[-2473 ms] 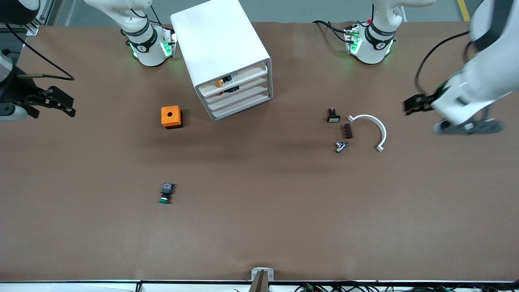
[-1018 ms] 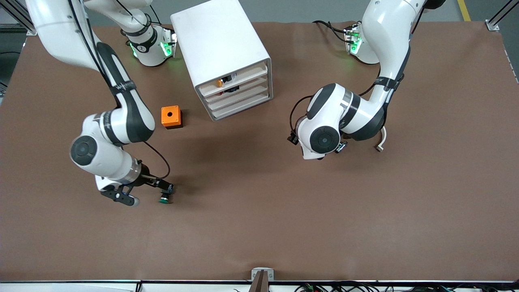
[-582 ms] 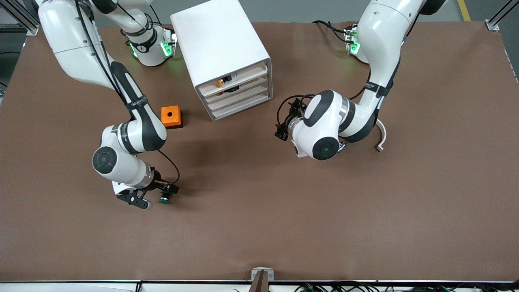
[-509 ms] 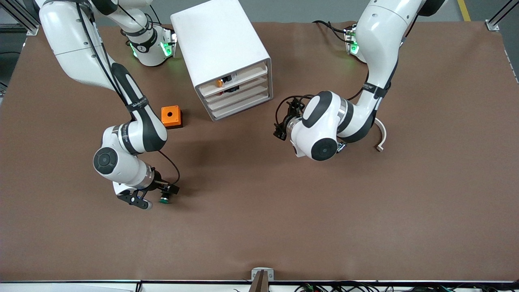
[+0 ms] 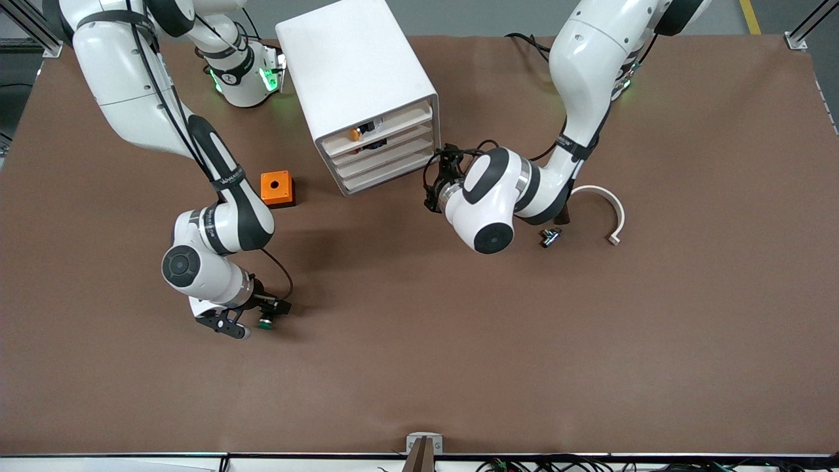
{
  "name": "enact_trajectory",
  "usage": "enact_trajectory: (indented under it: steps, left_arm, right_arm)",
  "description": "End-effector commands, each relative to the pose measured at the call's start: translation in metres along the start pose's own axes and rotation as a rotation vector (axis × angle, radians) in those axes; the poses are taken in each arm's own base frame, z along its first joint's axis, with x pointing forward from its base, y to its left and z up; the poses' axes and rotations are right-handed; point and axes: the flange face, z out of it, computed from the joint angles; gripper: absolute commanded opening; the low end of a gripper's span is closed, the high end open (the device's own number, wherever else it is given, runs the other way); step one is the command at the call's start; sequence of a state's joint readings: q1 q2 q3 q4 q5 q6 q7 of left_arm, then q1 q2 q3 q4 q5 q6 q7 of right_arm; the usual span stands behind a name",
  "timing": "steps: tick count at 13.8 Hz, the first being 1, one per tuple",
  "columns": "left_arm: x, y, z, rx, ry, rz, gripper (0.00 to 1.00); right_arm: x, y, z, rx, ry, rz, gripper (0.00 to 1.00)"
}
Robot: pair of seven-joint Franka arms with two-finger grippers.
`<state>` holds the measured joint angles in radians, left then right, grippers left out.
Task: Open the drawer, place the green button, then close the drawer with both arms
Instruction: 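Hook the left gripper onto the cabinet drawer handle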
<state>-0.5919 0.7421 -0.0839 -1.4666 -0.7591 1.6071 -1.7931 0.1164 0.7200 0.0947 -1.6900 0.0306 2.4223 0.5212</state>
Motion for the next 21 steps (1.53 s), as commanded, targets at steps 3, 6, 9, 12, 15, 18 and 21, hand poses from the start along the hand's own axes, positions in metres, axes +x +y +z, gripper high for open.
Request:
enact_trajectory:
  steps: [3,6,9,12,15,18,21]
  left_arm:
    - [0.016,0.032,0.029,0.101,-0.157,-0.207,0.97]
    - [0.025,0.048,0.059,0.163,-0.191,-0.302,0.80]
    - [0.028,0.056,0.069,0.207,-0.259,-0.380,0.74]
    - [0.032,0.060,0.074,0.228,-0.252,-0.473,0.74]
    - [0.033,0.060,0.080,0.249,-0.244,-0.503,0.70]
    - [0.027,0.058,0.095,0.271,-0.234,-0.498,0.62]
    - [0.013,0.052,0.109,0.297,-0.242,-0.484,0.58]
  right_arm:
    - [0.002,-0.002,-0.002,-0.028,0.012,-0.040,0.53]
    - [0.006,0.005,-0.004,-0.034,0.008,-0.030,0.31]
    - [0.011,0.008,-0.008,-0.028,0.016,-0.022,0.09]
    - [0.011,0.002,-0.015,-0.026,0.026,-0.064,0.01]
    - [0.013,-0.006,-0.030,-0.054,-0.026,-0.068,0.00]
    - [0.016,-0.008,-0.041,-0.064,-0.053,-0.057,0.00]
    - [0.013,-0.015,-0.057,-0.070,-0.081,-0.048,0.00]
